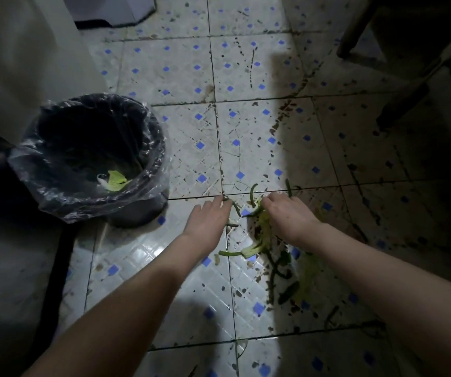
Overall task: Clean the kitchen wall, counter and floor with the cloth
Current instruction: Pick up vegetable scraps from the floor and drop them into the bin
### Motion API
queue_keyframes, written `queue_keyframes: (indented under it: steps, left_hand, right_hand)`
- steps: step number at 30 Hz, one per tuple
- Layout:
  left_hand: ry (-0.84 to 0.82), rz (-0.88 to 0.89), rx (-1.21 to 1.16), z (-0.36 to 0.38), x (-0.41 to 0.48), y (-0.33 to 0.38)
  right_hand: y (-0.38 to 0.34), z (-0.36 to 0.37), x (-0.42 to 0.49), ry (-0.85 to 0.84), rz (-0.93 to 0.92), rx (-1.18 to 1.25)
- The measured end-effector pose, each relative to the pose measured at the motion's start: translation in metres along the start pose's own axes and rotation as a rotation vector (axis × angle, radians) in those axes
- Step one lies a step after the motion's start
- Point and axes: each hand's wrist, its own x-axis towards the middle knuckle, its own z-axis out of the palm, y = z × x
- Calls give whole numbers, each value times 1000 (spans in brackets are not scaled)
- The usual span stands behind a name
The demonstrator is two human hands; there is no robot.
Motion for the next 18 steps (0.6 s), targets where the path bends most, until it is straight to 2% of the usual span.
queue_keyframes:
  steps: [8, 18]
  left_hand:
    - [-175, 25, 23, 6, 34, 8]
    - [-58, 68, -27, 22, 23, 2]
  right_hand:
    - [4, 15, 8, -32, 7, 55]
    - [8, 25, 17, 7, 15, 112]
